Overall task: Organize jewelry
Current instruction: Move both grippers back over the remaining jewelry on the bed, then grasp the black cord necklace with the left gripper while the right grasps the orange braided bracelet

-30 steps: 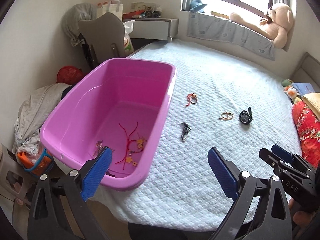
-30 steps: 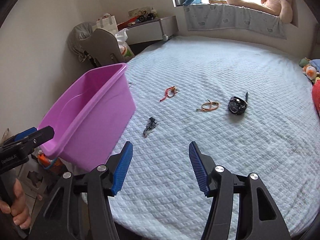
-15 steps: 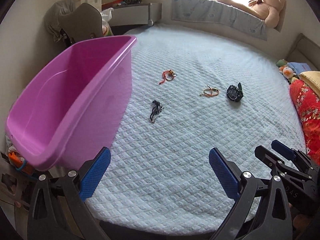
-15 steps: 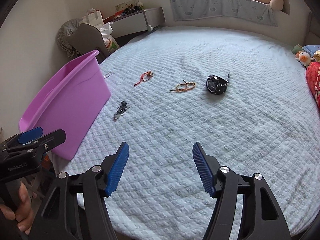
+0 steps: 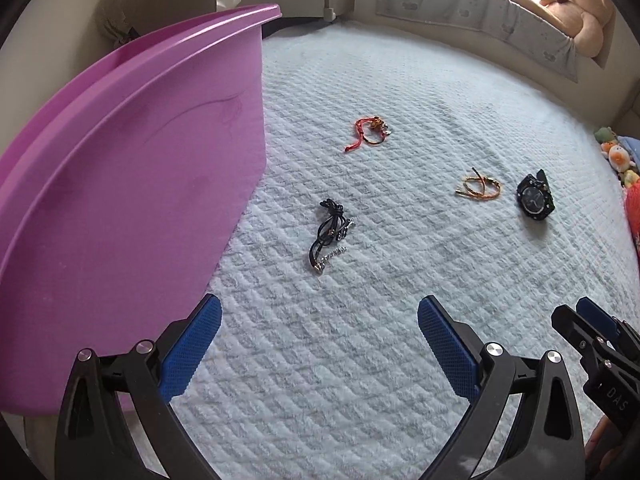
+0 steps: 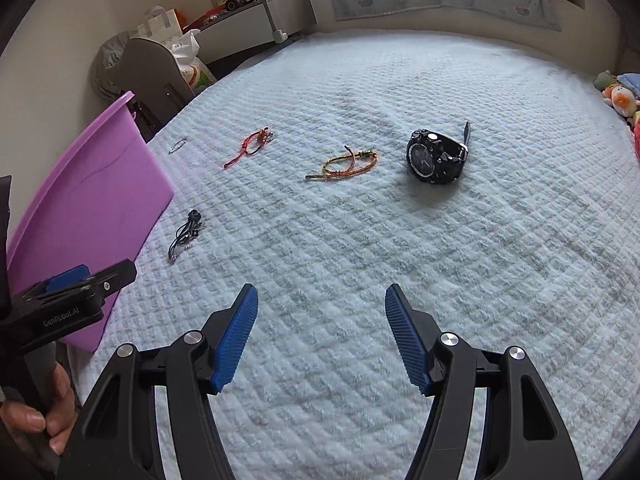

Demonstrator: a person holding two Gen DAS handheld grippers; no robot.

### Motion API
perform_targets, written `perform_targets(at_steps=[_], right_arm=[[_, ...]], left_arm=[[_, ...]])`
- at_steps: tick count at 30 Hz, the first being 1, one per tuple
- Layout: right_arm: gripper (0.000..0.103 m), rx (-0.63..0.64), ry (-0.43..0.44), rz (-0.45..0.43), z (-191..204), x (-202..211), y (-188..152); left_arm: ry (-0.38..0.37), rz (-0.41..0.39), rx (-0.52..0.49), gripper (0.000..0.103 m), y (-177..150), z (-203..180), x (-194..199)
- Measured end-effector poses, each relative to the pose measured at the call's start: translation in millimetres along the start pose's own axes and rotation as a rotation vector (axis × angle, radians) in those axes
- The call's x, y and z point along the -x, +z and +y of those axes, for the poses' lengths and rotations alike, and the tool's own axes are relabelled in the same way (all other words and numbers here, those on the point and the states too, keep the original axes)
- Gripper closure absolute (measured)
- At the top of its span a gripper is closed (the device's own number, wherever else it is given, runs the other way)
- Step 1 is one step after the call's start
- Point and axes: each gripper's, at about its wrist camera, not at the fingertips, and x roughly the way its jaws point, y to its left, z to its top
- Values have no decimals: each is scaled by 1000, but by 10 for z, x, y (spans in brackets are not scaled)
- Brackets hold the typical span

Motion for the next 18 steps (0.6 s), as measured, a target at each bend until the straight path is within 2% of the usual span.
perform_targets(at_steps=[9,18], right_arm=[[40,2,-7,-5,-15,-562,385],[40,34,-53,-28,-32,-970,723]], left_arm=[[27,23,5,6,233,11,-516],[30,28,19,6,280,25,-786]])
